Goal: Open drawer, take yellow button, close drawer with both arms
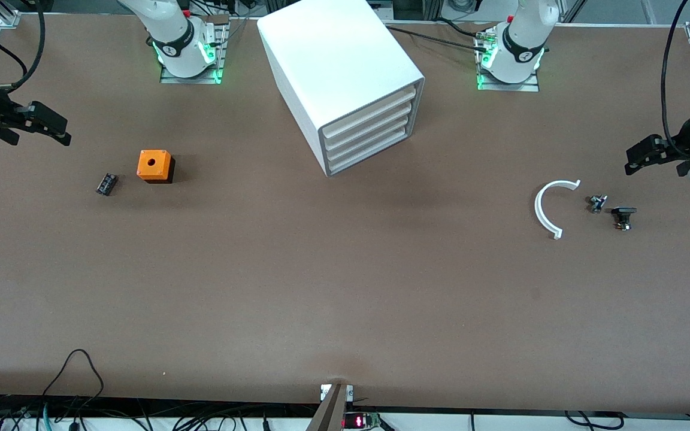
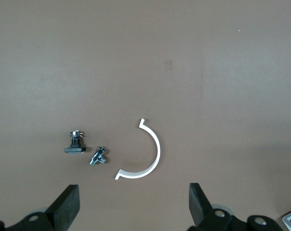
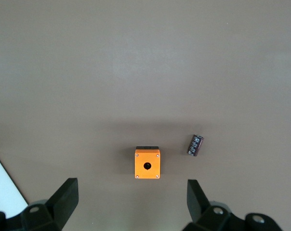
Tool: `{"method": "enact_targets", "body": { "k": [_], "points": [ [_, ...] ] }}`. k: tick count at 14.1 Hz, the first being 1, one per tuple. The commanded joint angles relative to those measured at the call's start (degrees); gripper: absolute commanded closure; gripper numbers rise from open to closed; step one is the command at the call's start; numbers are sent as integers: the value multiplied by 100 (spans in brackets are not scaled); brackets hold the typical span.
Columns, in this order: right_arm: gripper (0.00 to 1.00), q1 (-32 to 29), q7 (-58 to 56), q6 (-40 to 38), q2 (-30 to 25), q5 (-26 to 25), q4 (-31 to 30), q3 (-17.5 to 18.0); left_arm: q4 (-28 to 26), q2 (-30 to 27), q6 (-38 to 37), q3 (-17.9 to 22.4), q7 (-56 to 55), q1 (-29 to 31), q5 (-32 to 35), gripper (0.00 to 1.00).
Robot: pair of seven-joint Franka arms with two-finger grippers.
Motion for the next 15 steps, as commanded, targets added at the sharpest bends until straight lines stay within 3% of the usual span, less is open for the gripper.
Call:
{"method": "enact_targets", "body": {
  "k": [1,15],
  "points": [
    [0,8,-4,20,-49,38,-42,8,62,-44,-68,-2,57,66,-63,0],
    [0,-1,-22,38,-41,38,-33,-1,70,157,-50,-37,-74,84,-28,0]
  ]
}}
